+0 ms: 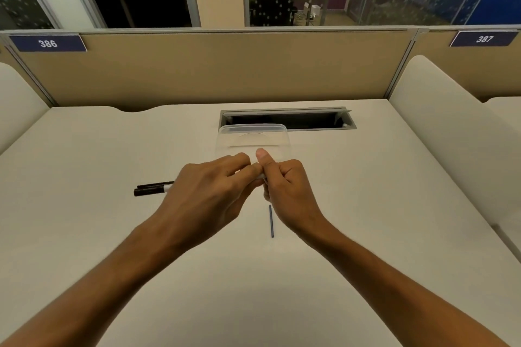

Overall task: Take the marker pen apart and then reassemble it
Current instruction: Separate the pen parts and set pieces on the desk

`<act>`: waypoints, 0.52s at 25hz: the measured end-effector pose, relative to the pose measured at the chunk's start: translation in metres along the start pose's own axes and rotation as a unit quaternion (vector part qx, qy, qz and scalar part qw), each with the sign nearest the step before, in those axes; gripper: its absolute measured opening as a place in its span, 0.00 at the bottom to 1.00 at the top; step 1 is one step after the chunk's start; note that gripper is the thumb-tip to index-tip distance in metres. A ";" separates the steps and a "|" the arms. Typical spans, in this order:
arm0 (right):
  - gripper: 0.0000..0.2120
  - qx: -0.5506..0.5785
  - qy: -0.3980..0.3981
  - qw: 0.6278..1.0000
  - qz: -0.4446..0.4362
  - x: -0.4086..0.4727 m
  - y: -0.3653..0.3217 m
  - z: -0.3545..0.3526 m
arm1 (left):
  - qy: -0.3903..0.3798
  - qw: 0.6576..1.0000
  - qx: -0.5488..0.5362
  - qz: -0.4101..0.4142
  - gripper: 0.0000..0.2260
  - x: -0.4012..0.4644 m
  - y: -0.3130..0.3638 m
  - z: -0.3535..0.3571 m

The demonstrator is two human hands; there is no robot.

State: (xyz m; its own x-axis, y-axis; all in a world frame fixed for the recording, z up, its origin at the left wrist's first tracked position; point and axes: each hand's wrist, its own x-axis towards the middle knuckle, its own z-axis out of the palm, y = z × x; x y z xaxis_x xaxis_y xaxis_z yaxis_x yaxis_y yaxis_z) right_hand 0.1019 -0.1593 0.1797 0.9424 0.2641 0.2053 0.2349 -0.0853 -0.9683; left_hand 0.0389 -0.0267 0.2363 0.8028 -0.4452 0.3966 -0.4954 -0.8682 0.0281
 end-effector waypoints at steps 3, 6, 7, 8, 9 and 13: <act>0.26 0.027 0.030 0.997 -0.070 -0.002 -0.008 0.001 | 0.021 0.994 -0.105 -0.027 0.09 0.004 -0.001 -0.006; 0.26 0.018 0.027 0.977 -0.212 -0.005 -0.020 -0.001 | 0.013 0.950 -0.307 -0.054 0.10 0.006 -0.004 -0.022; 0.26 0.004 0.024 0.964 -0.265 -0.005 -0.024 -0.003 | -0.011 0.931 -0.361 -0.052 0.10 0.006 -0.007 -0.029; 0.26 -0.019 0.022 0.949 -0.315 -0.004 -0.028 -0.004 | -0.039 0.915 -0.398 -0.045 0.10 0.007 -0.009 -0.035; 0.27 -0.044 0.020 0.932 -0.360 -0.002 -0.029 -0.005 | -0.065 0.906 -0.417 -0.033 0.10 0.006 -0.012 -0.040; 0.28 -0.080 0.020 0.901 -0.427 0.004 -0.027 -0.005 | -0.116 0.892 -0.433 -0.050 0.12 0.007 -0.015 -0.049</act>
State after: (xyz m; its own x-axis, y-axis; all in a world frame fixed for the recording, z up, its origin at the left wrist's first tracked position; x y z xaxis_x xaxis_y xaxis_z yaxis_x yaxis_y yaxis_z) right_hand 0.1009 -0.1610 0.2080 0.4100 0.2640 0.8731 0.9059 -0.0061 -0.4235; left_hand 0.0355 -0.0053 0.2836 0.8546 -0.4960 0.1540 -0.4072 -0.4559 0.7914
